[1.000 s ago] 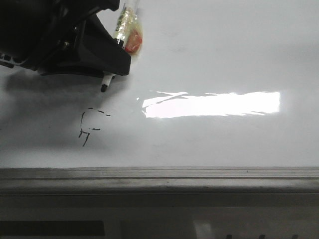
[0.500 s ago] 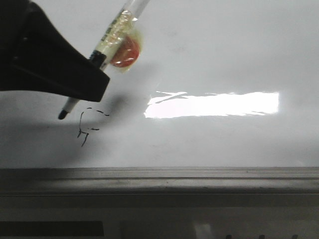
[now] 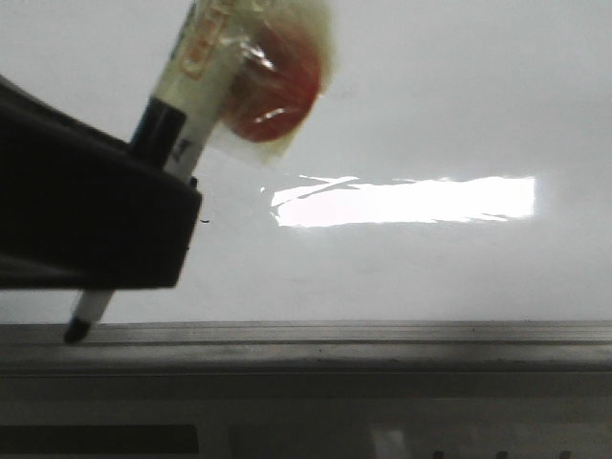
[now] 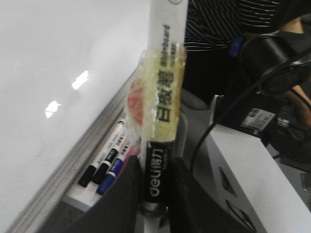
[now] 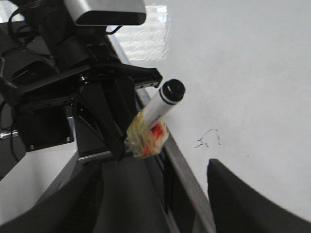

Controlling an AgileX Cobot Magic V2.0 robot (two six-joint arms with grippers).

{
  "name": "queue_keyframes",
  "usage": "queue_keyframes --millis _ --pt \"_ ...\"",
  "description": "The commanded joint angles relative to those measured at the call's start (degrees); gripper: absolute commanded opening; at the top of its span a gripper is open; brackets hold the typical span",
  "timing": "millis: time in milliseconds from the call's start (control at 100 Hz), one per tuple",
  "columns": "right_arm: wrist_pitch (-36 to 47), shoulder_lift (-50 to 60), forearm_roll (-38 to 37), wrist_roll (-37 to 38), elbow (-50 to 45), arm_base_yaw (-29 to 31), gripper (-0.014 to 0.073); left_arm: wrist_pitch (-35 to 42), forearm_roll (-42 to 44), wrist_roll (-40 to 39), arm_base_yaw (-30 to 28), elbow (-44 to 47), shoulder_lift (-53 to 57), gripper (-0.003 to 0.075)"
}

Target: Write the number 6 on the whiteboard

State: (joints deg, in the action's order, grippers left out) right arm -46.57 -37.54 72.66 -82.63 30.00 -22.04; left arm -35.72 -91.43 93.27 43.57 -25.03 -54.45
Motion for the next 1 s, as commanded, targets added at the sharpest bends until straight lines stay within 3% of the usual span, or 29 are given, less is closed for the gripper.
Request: queue_keyframes --millis 0,270,470,610,690,850,990 --pt "1.8 -2.7 4.4 -2.1 2.0 -3.5 0.0419 -5.2 -3.5 1.2 0.5 -1.5 -0.9 -0.0020" --pt "6.6 -8.4 17.0 -12.2 2.0 -12.9 0.0419 -8.7 -3.5 1.3 0.5 -1.5 -3.1 -0.0020" --pt "6.0 -13.4 23.7 -14.5 2.1 -16.1 0.0419 -9.1 -3.7 1.3 0.5 -1.5 -3.1 -0.0020" --pt "5.5 -16.1 24.2 -14.5 2.9 -16.7 0.0407 -9.1 -3.9 1.3 0.5 -1.5 -3.1 -0.0020" --pt "5.2 -17.2 24.2 -14.5 3.2 -16.7 0.0315 -9.2 -3.9 1.3 0.5 -1.5 -3.1 -0.0020" --pt "4.7 -18.0 24.2 -14.5 3.3 -16.7 -0.0069 -9.2 -5.1 1.3 0.5 -1.5 -3.1 -0.0020" --pt "4.4 -18.0 24.2 -14.5 3.3 -16.7 -0.0064 -8.2 -6.0 1.3 0.5 -1.6 -3.1 -0.0020"
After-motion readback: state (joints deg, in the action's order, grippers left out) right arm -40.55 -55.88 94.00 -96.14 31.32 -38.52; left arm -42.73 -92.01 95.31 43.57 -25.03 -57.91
